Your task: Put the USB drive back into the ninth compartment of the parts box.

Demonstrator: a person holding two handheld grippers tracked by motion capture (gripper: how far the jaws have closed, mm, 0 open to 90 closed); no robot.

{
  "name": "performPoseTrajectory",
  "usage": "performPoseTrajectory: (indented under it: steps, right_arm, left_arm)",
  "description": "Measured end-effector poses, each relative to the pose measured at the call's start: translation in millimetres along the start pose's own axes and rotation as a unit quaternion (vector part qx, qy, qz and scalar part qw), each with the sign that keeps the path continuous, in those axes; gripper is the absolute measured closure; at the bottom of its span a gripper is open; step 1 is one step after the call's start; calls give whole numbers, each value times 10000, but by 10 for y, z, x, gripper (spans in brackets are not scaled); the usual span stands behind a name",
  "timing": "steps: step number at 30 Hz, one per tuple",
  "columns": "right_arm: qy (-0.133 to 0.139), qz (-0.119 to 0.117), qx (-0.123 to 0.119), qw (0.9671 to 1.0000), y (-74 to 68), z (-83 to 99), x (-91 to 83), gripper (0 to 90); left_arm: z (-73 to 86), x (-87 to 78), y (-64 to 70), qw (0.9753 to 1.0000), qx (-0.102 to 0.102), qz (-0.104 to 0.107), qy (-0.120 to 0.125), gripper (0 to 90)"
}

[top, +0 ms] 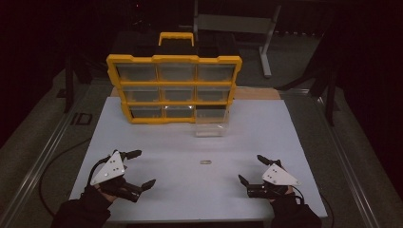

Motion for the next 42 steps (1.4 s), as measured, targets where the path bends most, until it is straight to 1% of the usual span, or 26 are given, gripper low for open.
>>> performPoseTrajectory:
  steps: [3,6,8,9,12,14,16,27,31,34,40,42]
  right_arm:
    - [3,-8,11,10000,1,-1,-1,75]
    - [5,-27,24,10000,3,1,2,75]
    - [9,-35,24,10000,1,0,0,82]
    - [9,-50,16,10000,2,-1,-3,82]
    - [36,-71,23,10000,2,-4,-9,82]
    - [29,-75,38,10000,4,-3,-8,82]
    - [31,-96,67,9999,3,-1,-6,82]
    - [29,-103,78,9999,9,0,-12,82]
    - [38,-102,87,9999,9,-2,-14,82]
    - [48,-116,83,9999,7,-1,-16,82]
    - [46,-134,80,9999,4,0,-15,82]
    - [37,-124,80,9999,3,0,-17,82]
  left_arm:
    - [-64,41,-9,10000,34,76,18,0]
    - [-107,104,-15,9998,99,164,-32,0]
    - [-136,154,-11,9997,138,175,-23,0]
    - [-155,188,-4,9997,114,217,4,0]
    - [-195,259,25,9996,163,244,6,0]
    - [-216,323,53,9993,184,326,4,0]
    - [-228,371,64,9990,200,391,-1,0]
    - [-279,640,92,9974,149,702,-4,0]
    - [-288,712,94,9970,149,752,-29,0]
    - [-288,764,104,9967,94,802,-5,0]
    - [-270,897,130,9960,125,884,-94,0]
    - [-263,945,142,9952,111,963,-106,0]
Point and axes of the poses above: each handheld gripper's, and its own axes: x roughly forward along the jaws, z roughly out of its underside, y roughly to its right, the point moved 4 cm from there along x, roughly forward along the jaws, and after that the axes turned 15 degrees about x, right-handed, at the moved point
